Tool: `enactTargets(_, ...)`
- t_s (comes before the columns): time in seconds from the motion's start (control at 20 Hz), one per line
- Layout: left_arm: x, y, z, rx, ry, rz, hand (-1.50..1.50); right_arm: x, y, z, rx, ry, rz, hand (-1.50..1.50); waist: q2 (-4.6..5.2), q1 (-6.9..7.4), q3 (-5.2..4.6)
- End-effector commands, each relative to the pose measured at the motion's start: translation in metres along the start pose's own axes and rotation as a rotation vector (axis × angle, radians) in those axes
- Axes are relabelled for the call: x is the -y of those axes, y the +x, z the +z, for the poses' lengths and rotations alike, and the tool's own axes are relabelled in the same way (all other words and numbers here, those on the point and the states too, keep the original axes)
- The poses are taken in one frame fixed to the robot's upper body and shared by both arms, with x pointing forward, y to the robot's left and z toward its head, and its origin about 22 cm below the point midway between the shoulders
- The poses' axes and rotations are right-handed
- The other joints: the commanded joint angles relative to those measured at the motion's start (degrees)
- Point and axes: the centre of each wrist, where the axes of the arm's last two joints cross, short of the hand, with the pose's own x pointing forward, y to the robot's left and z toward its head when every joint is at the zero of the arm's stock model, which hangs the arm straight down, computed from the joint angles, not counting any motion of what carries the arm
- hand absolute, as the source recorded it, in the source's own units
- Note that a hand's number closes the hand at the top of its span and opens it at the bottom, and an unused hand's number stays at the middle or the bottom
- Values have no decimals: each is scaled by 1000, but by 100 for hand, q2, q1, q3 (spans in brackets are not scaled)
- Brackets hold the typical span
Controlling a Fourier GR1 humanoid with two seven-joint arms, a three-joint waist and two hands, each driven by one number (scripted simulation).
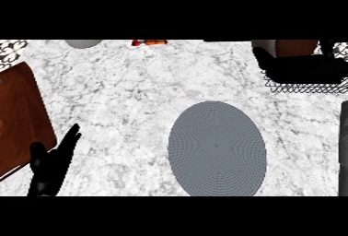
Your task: Pick the cupcake from the placemat and place it in the basket
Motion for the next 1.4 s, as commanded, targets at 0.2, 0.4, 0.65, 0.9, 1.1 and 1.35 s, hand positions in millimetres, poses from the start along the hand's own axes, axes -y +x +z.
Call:
enactTargets(0.2,4,-28,4,-137,-11,-6,0,69,5,-43,-79,-99,-17,150,83,112,-78)
enactTargets(0.4,2,-23,-7,-137,-30,4,0,69,-4,-62,-111,-108,2,150,96,119,-78)
enactTargets(0.65,10,-31,4,-129,-31,-2,0,83,-28,-97,-148,-99,92,150,111,199,-77)
enactTargets(0.9,11,-11,-10,-110,-50,16,0,83,-70,-117,-133,-82,91,150,123,180,-72)
enactTargets(1.1,14,-17,-2,-134,-64,5,0,77,-81,-137,-165,-84,42,150,144,283,-73)
enactTargets(1.35,5,-14,-15,-119,-35,-24,0,62,-116,-142,-220,-96,-139,150,134,200,-74)
